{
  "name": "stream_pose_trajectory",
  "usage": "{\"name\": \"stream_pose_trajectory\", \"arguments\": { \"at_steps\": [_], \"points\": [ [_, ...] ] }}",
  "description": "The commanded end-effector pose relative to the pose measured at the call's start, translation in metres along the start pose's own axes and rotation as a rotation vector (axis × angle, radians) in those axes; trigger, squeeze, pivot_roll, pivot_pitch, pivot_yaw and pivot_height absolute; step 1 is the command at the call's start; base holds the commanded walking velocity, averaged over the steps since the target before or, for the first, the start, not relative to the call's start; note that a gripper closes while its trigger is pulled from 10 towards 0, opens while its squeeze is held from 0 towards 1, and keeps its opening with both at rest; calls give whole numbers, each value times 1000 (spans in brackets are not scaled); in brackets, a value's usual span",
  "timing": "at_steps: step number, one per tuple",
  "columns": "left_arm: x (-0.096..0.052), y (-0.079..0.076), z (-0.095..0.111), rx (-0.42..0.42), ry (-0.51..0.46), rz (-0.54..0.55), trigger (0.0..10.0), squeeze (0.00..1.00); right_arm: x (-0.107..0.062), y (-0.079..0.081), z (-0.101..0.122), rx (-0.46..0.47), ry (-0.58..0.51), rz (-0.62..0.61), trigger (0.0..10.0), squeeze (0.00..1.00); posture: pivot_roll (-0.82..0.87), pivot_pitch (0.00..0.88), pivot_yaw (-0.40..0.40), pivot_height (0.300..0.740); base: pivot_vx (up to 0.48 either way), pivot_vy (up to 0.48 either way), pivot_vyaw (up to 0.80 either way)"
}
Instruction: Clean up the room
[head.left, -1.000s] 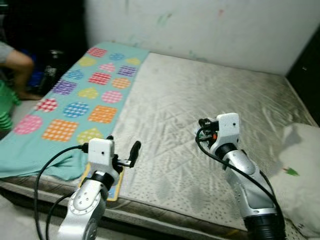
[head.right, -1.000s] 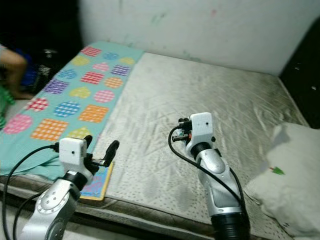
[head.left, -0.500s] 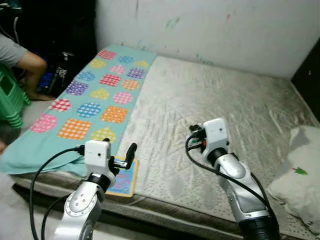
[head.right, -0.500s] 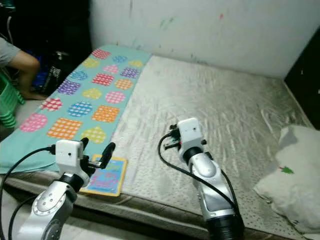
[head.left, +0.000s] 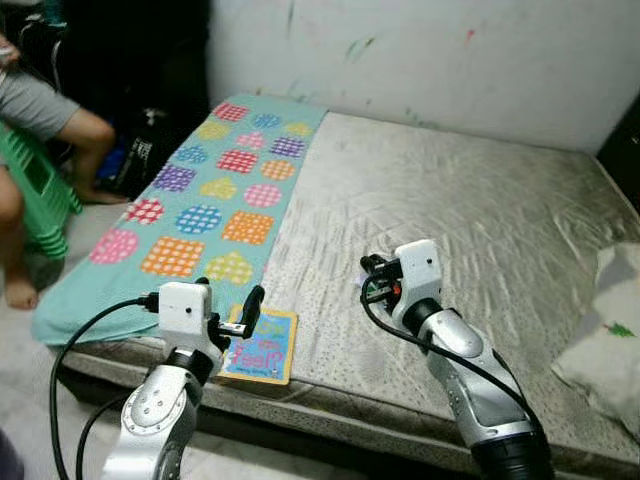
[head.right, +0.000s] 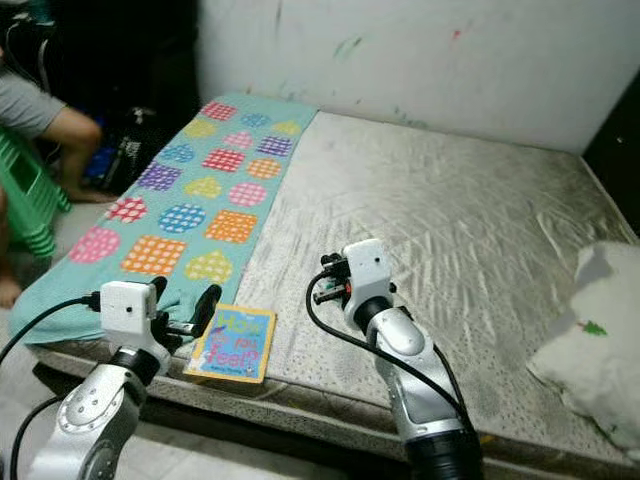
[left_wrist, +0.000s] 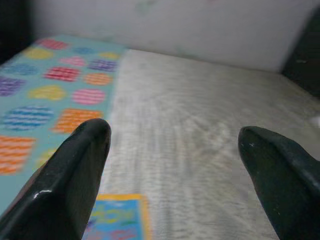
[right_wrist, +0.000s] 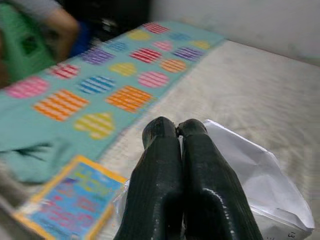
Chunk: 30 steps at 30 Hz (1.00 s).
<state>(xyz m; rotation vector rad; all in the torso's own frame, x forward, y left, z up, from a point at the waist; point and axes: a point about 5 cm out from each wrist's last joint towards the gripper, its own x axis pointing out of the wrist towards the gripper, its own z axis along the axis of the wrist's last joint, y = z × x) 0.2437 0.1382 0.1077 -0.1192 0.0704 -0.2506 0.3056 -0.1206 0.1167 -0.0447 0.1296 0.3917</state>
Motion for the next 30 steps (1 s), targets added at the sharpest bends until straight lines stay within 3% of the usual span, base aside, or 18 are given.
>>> {"name": "stream_pose_trajectory", "arguments": {
  "at_steps": [1, 21, 30],
  "points": [
    [0, 4, 2, 14, 0, 4, 10000, 0, 1, 2, 5, -10, -14, 1, 10000, 0, 63, 15, -60, 740, 0, 450, 0],
    [1, 5, 2, 7, 5, 2, 10000, 0, 0, 4, 1, -26, 6, 7, 10000, 0, 59, 18, -58, 740, 0, 475, 0],
    [-1, 2, 6, -31, -34, -35, 10000, 0, 0, 5, 0, -33, 14, 12, 10000, 0, 56, 20, -58, 740, 0, 0, 0]
  ]
}}
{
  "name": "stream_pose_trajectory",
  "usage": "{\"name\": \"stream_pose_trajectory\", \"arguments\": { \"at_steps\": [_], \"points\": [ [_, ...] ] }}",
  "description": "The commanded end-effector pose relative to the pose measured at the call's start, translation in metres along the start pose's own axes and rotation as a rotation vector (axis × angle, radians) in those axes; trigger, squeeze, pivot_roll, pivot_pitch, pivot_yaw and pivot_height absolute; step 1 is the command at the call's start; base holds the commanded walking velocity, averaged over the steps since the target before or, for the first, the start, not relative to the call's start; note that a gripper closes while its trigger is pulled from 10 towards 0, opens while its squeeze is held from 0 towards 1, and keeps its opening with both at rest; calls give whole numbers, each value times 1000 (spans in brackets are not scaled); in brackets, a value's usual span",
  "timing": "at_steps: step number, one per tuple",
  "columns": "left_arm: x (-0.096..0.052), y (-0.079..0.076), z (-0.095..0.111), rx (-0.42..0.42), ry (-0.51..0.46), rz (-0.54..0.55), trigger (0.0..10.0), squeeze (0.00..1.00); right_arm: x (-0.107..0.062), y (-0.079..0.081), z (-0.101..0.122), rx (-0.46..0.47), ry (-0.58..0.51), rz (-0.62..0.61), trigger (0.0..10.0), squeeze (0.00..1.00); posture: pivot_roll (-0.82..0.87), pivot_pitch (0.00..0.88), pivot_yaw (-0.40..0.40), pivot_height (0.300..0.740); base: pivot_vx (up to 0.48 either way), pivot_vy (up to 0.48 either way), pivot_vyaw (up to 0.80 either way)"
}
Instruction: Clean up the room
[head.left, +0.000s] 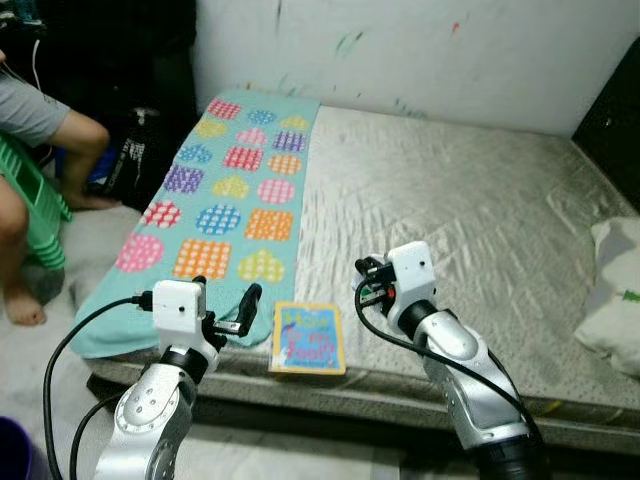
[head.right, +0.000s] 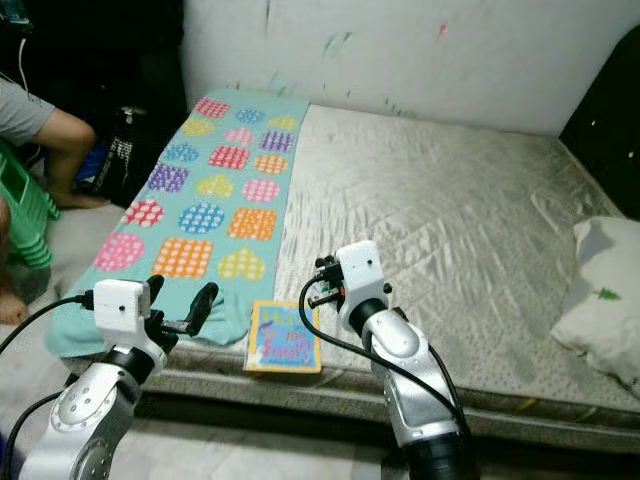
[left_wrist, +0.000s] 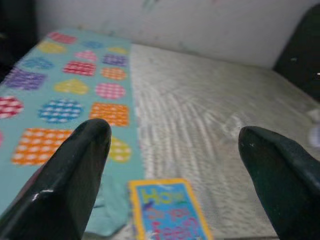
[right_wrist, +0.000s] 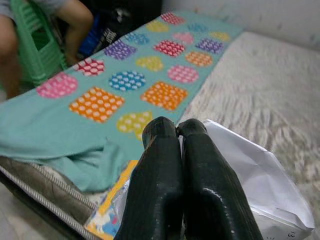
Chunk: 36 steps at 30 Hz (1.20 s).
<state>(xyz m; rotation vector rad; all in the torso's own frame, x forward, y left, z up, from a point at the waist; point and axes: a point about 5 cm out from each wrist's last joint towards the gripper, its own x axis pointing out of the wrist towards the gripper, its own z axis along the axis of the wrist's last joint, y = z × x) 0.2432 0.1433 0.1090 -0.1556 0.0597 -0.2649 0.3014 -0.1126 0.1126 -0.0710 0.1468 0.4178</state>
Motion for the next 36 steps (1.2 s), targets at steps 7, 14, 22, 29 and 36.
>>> {"name": "stream_pose_trajectory", "arguments": {
  "at_steps": [7, 14, 22, 29, 36],
  "points": [
    [0, -4, 5, -5, -27, -35, 10000, 0, -1, -4, 4, -13, -6, -13, 10000, 0, 55, 20, -59, 740, 36, 0, 0],
    [-1, -5, 5, -10, -30, -49, 10000, 0, -1, -4, 3, -12, -4, -12, 10000, 0, 57, 20, -60, 740, 316, 0, 0],
    [-1, -5, 5, -8, -27, -54, 10000, 0, -1, -5, 2, -12, -1, -16, 10000, 0, 56, 23, -58, 740, 328, 0, 0],
    [-1, -5, 3, 12, -8, -49, 10000, 0, -1, -6, -1, -11, 9, -24, 10000, 0, 56, 23, -55, 740, 273, 0, -63],
    [0, -1, 1, 21, 10, -22, 10000, 0, -2, -8, -3, -9, 12, -34, 10000, 0, 55, 24, -53, 740, 0, 0, -527]
  ]
}}
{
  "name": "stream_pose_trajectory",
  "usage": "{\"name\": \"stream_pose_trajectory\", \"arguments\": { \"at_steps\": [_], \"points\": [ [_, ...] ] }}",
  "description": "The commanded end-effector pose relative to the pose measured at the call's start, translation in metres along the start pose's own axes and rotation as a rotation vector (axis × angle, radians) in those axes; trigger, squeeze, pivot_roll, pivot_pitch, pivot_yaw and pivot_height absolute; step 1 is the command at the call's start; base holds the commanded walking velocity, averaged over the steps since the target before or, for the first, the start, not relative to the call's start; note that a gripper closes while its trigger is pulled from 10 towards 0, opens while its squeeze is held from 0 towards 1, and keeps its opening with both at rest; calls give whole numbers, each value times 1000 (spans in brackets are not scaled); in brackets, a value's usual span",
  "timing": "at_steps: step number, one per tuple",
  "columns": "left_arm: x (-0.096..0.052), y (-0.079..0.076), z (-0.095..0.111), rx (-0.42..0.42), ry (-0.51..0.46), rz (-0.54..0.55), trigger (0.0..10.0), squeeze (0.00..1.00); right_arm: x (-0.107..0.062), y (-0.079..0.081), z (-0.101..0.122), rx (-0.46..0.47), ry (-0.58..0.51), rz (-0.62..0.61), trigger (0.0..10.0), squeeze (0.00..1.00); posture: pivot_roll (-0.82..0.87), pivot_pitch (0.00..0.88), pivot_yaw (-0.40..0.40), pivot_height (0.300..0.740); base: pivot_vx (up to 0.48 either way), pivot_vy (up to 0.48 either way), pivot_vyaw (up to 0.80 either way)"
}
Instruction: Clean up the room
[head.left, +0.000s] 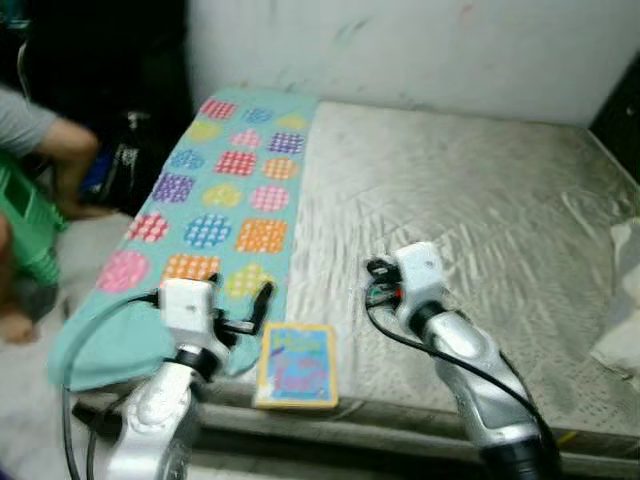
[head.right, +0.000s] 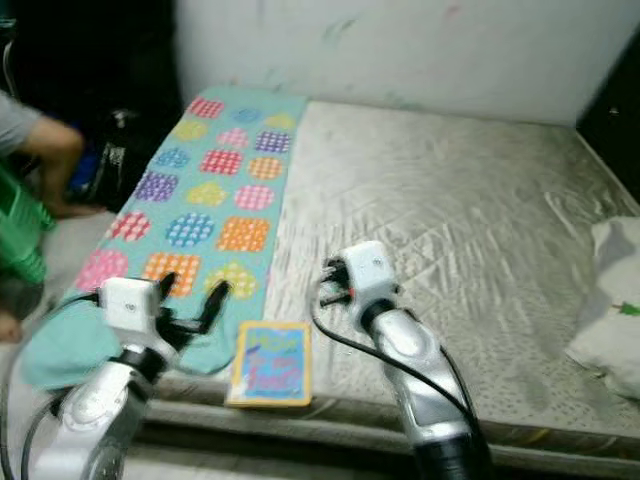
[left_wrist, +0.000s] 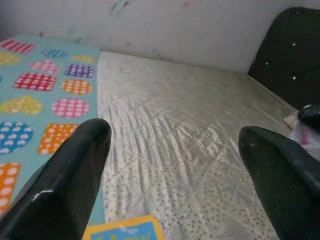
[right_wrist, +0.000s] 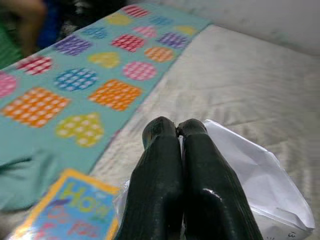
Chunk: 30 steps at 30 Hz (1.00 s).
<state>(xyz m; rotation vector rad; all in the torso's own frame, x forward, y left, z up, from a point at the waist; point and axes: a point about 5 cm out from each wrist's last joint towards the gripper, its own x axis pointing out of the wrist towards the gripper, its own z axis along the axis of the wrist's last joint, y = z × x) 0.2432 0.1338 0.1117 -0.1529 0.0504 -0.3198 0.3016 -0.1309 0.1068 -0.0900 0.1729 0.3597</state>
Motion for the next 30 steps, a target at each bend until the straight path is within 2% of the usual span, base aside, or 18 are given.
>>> {"name": "stream_pose_trajectory", "arguments": {
  "at_steps": [1, 9, 12, 30],
  "points": [
    [-3, 8, -1, 15, 15, 33, 10000, 0, 3, 9, 5, 0, -19, 23, 10000, 0, 54, 24, -53, 740, 0, 0, 0],
    [-3, 8, -3, 1, 23, 39, 10000, 0, 4, 8, 5, -1, -18, 20, 10000, 0, 56, 18, -53, 740, 0, 0, 0],
    [-3, 7, -3, 3, 21, 33, 10000, 0, 4, 9, 4, 0, -16, 24, 10000, 0, 56, 16, -55, 740, 0, 267, -602],
    [-2, 6, -2, -7, 19, 35, 10000, 0, 8, 13, 7, -26, -21, 49, 10000, 0, 48, 25, -58, 740, 0, 403, -55]
  ]
}}
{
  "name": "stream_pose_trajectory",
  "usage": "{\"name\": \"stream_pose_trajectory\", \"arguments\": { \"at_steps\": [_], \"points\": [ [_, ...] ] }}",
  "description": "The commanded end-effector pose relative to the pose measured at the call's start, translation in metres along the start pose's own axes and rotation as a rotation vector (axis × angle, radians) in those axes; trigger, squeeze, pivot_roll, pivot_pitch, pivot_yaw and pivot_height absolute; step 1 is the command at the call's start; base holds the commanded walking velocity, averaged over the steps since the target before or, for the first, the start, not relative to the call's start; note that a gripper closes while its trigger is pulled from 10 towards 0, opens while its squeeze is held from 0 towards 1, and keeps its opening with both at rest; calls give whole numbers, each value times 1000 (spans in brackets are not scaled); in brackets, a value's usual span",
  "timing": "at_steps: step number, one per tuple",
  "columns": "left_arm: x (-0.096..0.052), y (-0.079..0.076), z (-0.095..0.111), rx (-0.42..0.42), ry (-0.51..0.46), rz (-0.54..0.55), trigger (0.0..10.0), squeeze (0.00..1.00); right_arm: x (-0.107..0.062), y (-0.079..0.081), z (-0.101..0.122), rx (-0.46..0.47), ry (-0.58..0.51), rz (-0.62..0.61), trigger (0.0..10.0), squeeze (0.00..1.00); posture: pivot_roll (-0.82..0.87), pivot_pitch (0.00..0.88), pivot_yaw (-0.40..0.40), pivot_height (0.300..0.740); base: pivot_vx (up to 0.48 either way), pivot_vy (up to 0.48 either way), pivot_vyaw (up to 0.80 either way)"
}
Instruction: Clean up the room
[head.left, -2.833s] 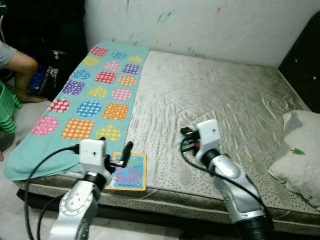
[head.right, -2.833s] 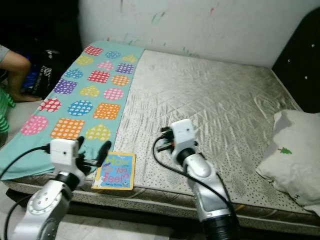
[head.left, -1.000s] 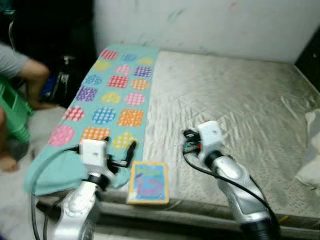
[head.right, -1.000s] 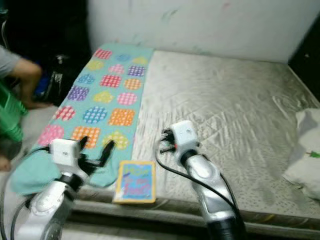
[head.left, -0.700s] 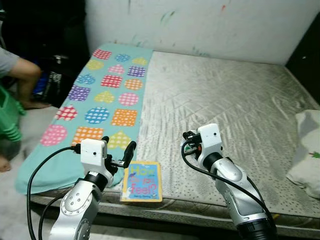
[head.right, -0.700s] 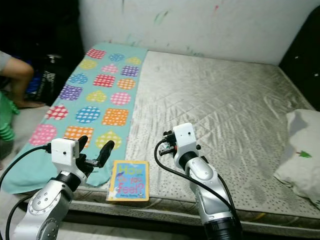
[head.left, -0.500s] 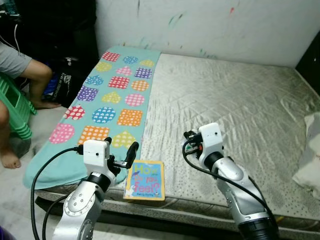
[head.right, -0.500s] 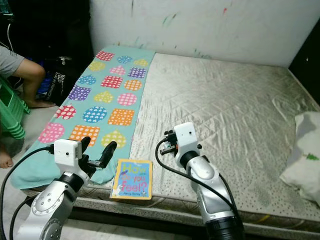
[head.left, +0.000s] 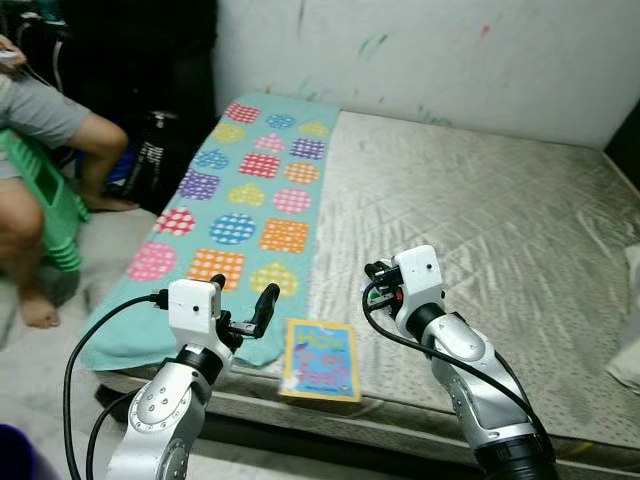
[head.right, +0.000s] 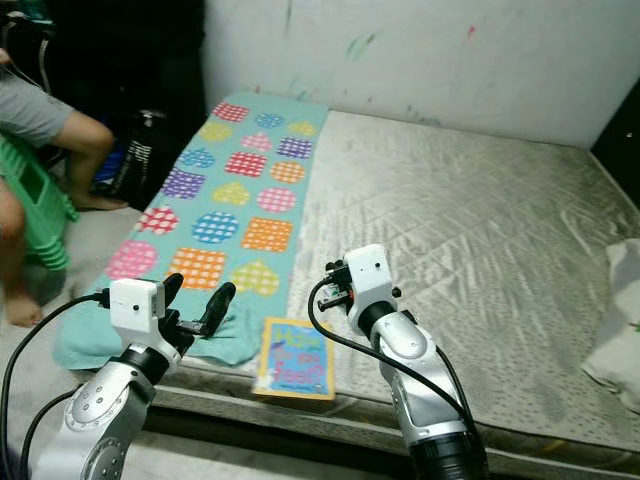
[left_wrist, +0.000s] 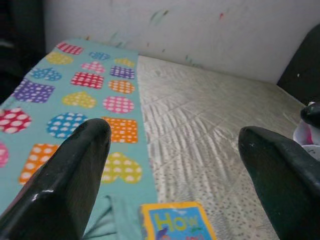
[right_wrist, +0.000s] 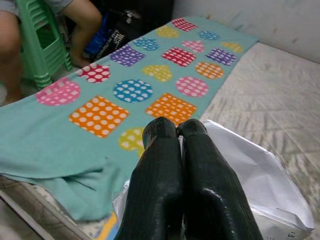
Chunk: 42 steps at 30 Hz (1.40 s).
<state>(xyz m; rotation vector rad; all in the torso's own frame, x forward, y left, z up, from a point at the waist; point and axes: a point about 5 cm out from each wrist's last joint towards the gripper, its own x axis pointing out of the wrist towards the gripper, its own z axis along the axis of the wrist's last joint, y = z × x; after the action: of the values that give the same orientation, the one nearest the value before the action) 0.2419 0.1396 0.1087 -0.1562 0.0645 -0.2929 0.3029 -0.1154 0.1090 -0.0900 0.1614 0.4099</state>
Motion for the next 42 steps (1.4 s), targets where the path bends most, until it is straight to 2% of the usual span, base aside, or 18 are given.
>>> {"name": "stream_pose_trajectory", "arguments": {
  "at_steps": [1, 23, 32, 42],
  "points": [
    [1, 1, 1, -1, 7, 9, 10000, 0, 3, -1, 3, -21, -7, 1, 10000, 0, 49, 25, -59, 740, 0, 461, 0],
    [3, 4, 2, 1, 5, 25, 10000, 0, 5, 4, 3, -19, -16, 20, 10000, 0, 45, 37, -55, 740, 0, 478, 0],
    [3, 8, 10, 53, -28, 83, 10000, 0, 6, 11, 13, -25, -67, 63, 10000, 0, 51, 66, -52, 740, 0, 0, 0],
    [3, 9, 10, 55, -29, 101, 10000, 0, 7, 16, 13, -25, -68, 81, 10000, 0, 54, 67, -57, 740, 0, 0, 800]
  ]
}}
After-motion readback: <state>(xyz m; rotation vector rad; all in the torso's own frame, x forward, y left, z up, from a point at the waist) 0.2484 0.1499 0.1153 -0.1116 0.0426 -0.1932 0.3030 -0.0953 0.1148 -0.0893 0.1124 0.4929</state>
